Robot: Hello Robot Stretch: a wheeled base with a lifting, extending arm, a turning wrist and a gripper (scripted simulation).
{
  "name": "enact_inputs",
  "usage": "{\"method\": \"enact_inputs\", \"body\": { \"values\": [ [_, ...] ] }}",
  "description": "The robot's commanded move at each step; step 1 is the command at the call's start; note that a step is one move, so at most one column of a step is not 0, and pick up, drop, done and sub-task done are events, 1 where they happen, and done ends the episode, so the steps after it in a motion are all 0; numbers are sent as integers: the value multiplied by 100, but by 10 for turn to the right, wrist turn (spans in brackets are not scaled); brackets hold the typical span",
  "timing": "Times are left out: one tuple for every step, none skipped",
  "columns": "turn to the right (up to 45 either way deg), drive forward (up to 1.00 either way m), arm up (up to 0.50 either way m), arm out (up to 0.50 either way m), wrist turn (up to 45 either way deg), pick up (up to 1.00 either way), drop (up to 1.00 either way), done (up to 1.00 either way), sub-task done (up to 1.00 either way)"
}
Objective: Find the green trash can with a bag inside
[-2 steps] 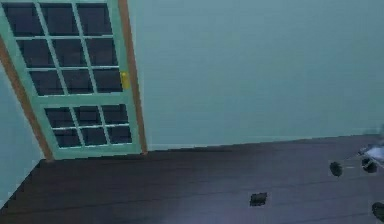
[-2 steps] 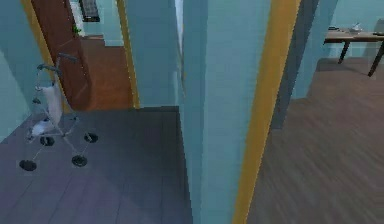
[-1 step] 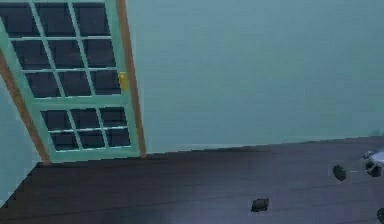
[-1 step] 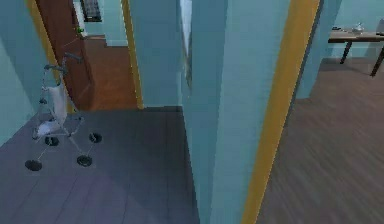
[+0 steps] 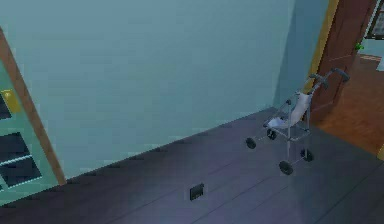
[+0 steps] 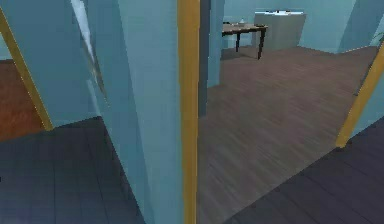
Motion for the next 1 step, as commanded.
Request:
{"method": "enact_inputs", "body": {
  "values": [
    [0, 25, 0, 0, 0, 0, 0, 0, 0]
  ]
}}
